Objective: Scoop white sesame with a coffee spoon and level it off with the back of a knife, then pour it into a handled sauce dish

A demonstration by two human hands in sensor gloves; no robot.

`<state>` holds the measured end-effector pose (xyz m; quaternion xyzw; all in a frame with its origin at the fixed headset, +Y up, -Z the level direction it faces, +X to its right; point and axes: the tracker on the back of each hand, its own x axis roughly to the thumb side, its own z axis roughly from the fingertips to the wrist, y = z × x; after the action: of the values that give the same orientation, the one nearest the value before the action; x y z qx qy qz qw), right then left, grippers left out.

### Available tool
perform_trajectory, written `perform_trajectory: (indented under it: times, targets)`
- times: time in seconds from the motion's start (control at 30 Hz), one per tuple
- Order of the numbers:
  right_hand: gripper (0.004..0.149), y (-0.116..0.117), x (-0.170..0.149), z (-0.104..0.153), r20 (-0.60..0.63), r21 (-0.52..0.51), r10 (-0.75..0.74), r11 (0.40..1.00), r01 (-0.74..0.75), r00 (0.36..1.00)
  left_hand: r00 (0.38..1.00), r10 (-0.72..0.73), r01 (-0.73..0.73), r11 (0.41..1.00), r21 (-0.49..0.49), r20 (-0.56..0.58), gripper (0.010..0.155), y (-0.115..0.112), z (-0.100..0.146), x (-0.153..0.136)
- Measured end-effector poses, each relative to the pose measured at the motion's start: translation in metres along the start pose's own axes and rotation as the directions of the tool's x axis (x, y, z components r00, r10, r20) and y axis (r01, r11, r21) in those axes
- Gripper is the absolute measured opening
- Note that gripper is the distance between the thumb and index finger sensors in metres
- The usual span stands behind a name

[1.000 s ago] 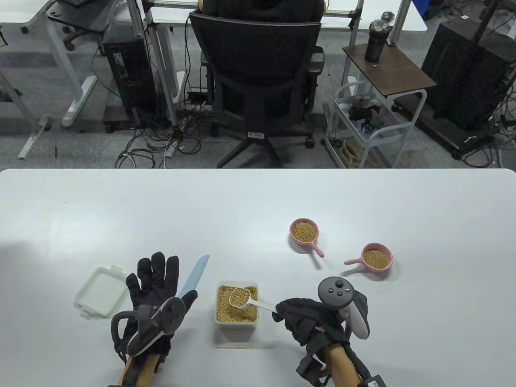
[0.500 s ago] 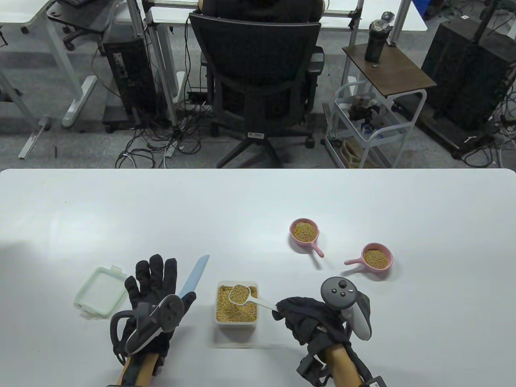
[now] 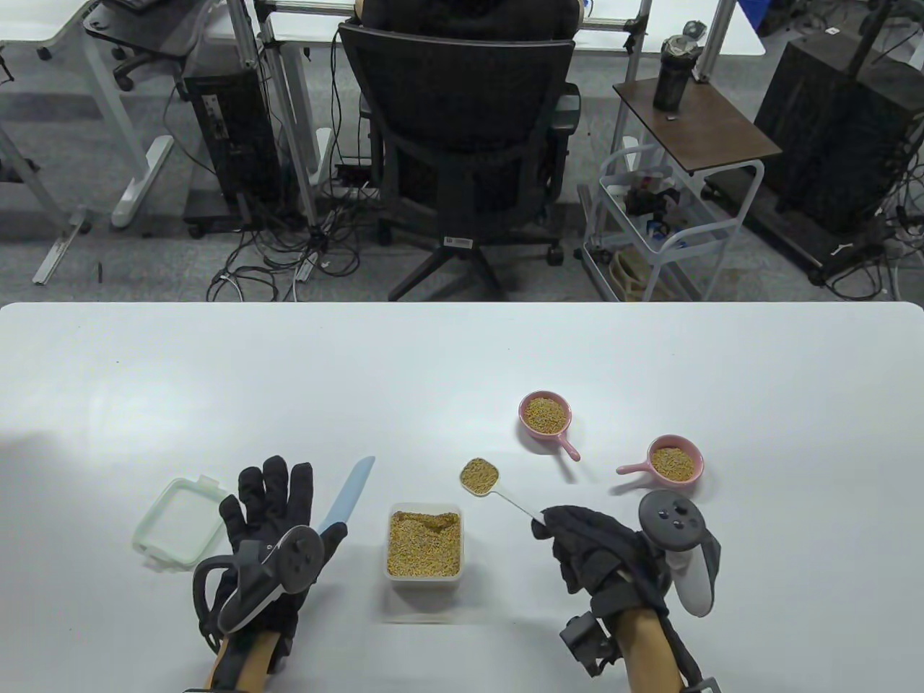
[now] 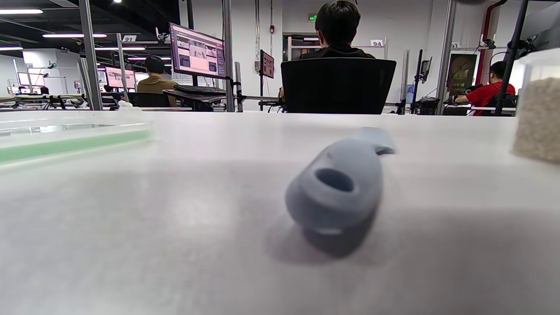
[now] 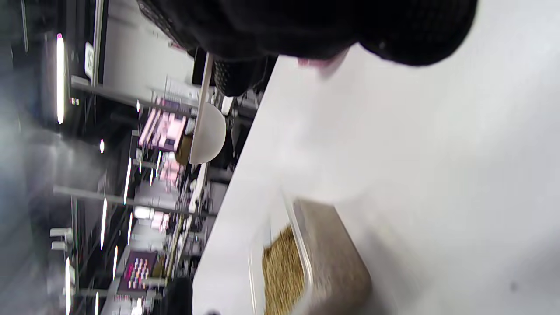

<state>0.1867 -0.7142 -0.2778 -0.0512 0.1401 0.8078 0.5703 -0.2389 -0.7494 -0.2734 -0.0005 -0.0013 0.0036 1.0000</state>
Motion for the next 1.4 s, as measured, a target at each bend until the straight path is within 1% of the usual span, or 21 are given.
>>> perform_trajectory:
  times: [0.07,0.2,0.33,0.47,0.6,0.7,0.8,0.9,1.0,1.03,1.13,1.27,1.3,1.33,1.4]
  targets:
    - [0.041,-0.018,0.000,0.005,-0.011,-0.073,-0.022,0.997,0.021,1.000,1.000,-0.002,0.002,1.000,-0.005,0.005,0.088,0.000,0.000,0.000]
    - [0.041,-0.046,0.000,0.012,-0.038,-0.198,-0.046,0.980,0.038,0.998,1.000,-0.006,0.006,1.000,0.000,0.023,0.087,0.001,0.000,0.002]
    - [0.041,-0.070,-0.001,0.019,-0.080,-0.368,-0.030,0.930,-0.001,0.996,0.999,-0.009,0.009,1.000,-0.011,0.035,0.087,-0.001,-0.001,0.004]
    - [0.041,-0.087,-0.009,0.022,-0.129,-0.442,-0.040,0.897,-0.022,0.991,0.999,-0.009,0.009,1.000,-0.016,0.043,0.087,-0.001,-0.001,0.005]
    - [0.041,-0.104,-0.029,0.020,-0.200,-0.488,-0.108,0.873,-0.003,0.974,0.999,-0.004,0.005,1.000,-0.016,0.043,0.087,-0.001,-0.002,0.005]
    - [0.041,-0.112,-0.045,0.016,-0.271,-0.526,-0.121,0.849,-0.042,0.955,0.999,-0.004,0.005,1.000,-0.017,0.041,0.087,-0.001,-0.002,0.004]
    - [0.041,-0.115,-0.055,0.014,-0.329,-0.544,-0.102,0.833,-0.100,0.939,0.999,-0.002,0.003,1.000,-0.022,0.035,0.088,-0.002,-0.003,0.003]
    - [0.042,-0.116,-0.059,0.012,-0.369,-0.553,-0.076,0.819,-0.153,0.926,1.000,-0.004,0.004,1.000,-0.030,0.030,0.088,-0.003,-0.004,0.002]
    - [0.042,-0.118,-0.057,0.010,-0.416,-0.532,-0.006,0.813,-0.238,0.909,1.000,-0.006,0.007,0.999,-0.039,0.027,0.088,-0.004,-0.005,0.002]
    - [0.042,-0.117,-0.055,0.010,-0.440,-0.517,0.036,0.807,-0.286,0.897,1.000,-0.008,0.009,0.999,-0.041,0.026,0.088,-0.005,-0.005,0.002]
    - [0.042,-0.113,-0.050,0.008,-0.489,-0.504,0.155,0.753,-0.423,0.858,1.000,-0.006,0.007,0.999,-0.044,0.022,0.088,-0.004,-0.005,0.001]
    - [0.042,-0.104,-0.041,0.005,-0.519,-0.491,0.263,0.687,-0.535,0.814,1.000,0.000,0.001,0.999,-0.044,0.017,0.088,-0.004,-0.005,0.000]
    - [0.042,-0.101,-0.038,0.003,-0.530,-0.486,0.302,0.658,-0.575,0.793,1.000,-0.001,0.001,0.999,-0.046,0.017,0.088,-0.004,-0.005,0.000]
    - [0.042,-0.099,-0.036,0.002,-0.537,-0.479,0.324,0.642,-0.598,0.779,1.000,-0.001,0.002,0.999,-0.047,0.016,0.088,-0.004,-0.005,0.000]
    - [0.042,-0.093,-0.030,0.000,-0.564,-0.457,0.391,0.585,-0.669,0.727,1.000,-0.008,0.008,0.999,-0.053,0.015,0.088,-0.004,-0.005,0.000]
